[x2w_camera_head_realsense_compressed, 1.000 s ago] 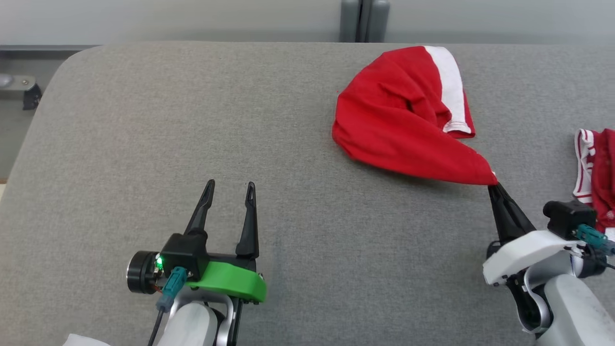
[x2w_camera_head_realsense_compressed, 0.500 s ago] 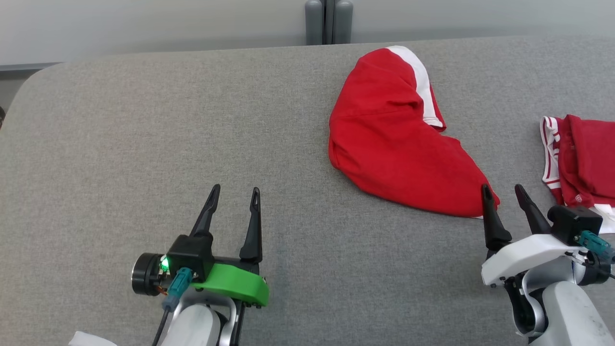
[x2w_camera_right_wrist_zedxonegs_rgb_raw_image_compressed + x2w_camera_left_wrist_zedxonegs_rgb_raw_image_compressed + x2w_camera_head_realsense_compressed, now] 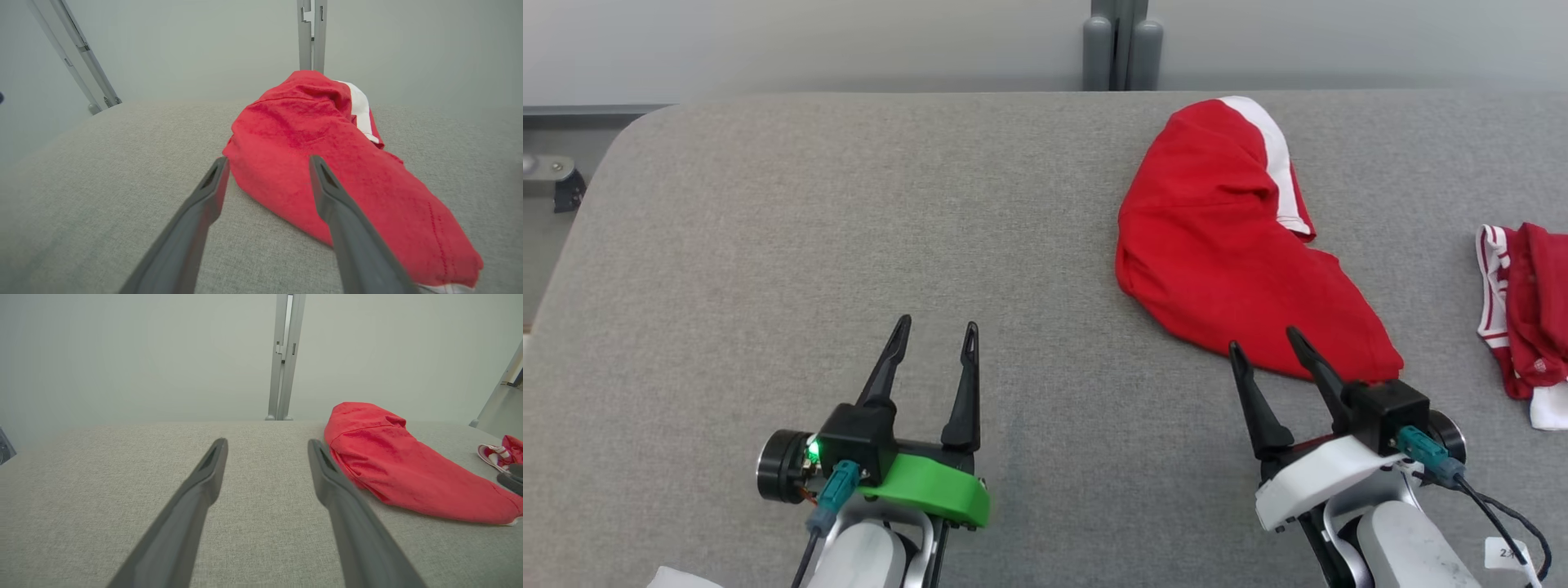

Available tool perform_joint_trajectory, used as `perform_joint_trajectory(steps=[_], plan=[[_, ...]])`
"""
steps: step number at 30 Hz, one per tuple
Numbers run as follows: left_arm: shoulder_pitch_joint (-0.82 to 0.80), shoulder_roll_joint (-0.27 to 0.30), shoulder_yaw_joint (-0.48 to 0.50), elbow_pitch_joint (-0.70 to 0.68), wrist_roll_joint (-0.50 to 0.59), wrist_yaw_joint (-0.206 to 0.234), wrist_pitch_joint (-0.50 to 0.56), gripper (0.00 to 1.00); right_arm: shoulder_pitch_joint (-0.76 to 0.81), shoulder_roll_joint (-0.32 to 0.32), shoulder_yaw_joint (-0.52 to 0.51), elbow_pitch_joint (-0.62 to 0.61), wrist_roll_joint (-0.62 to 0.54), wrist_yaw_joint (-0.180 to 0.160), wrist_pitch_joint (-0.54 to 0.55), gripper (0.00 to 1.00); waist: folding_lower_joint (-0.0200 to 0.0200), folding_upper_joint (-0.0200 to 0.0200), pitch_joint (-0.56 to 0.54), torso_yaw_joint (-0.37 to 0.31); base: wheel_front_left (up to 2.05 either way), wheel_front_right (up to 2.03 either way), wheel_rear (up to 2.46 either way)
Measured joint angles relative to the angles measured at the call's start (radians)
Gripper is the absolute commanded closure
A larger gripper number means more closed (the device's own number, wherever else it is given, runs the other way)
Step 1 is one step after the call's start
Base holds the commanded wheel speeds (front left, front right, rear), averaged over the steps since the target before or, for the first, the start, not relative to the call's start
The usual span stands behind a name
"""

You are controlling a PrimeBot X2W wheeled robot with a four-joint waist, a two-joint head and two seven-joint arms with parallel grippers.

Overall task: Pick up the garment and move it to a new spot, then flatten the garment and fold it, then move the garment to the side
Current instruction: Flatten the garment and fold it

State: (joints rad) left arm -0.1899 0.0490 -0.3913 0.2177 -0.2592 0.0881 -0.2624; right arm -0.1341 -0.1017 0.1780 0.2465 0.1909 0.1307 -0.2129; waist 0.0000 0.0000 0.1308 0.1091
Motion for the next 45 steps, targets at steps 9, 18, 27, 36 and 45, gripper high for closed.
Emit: perform_joint_trajectory(steps=[9, 18, 27, 36, 45], plan=[[-0.001, 0.0, -0.05, -0.012, -0.03, 0.012, 0.0, 0.0, -0.137, 0.002, 0.018, 0.122, -0.124, 0.0, 0.088, 0.0, 0.0, 0.0, 0.021, 0.093, 0.0, 0.0, 0.0], [-0.005, 0.0, -0.101, -0.021, -0.066, 0.041, 0.0, 0.0, -0.307, -0.005, -0.067, 0.334, -0.249, 0.0, 0.162, 0.0, 0.0, 0.0, 0.056, 0.207, 0.0, 0.0, 0.0], [-0.005, 0.0, -0.104, -0.02, -0.077, 0.051, 0.0, 0.0, -0.39, 0.008, -0.143, 0.508, -0.34, 0.0, 0.147, 1.0, 0.0, 0.0, 0.081, 0.283, 0.0, 0.0, 0.0], [-0.005, 0.0, -0.094, -0.006, -0.081, 0.051, 0.0, 0.0, -0.446, 0.052, 0.185, 0.464, 0.007, 0.0, 0.0, 1.0, 0.0, 0.0, 0.064, 0.247, 0.0, 0.0, 0.0], [-0.009, 0.0, -0.084, -0.01, -0.073, 0.044, 0.0, 0.0, -0.436, -0.057, 0.255, 0.322, 0.398, 0.001, 0.089, 1.0, 0.0, 0.0, 0.06, 0.192, 0.0, 0.0, 0.0]])
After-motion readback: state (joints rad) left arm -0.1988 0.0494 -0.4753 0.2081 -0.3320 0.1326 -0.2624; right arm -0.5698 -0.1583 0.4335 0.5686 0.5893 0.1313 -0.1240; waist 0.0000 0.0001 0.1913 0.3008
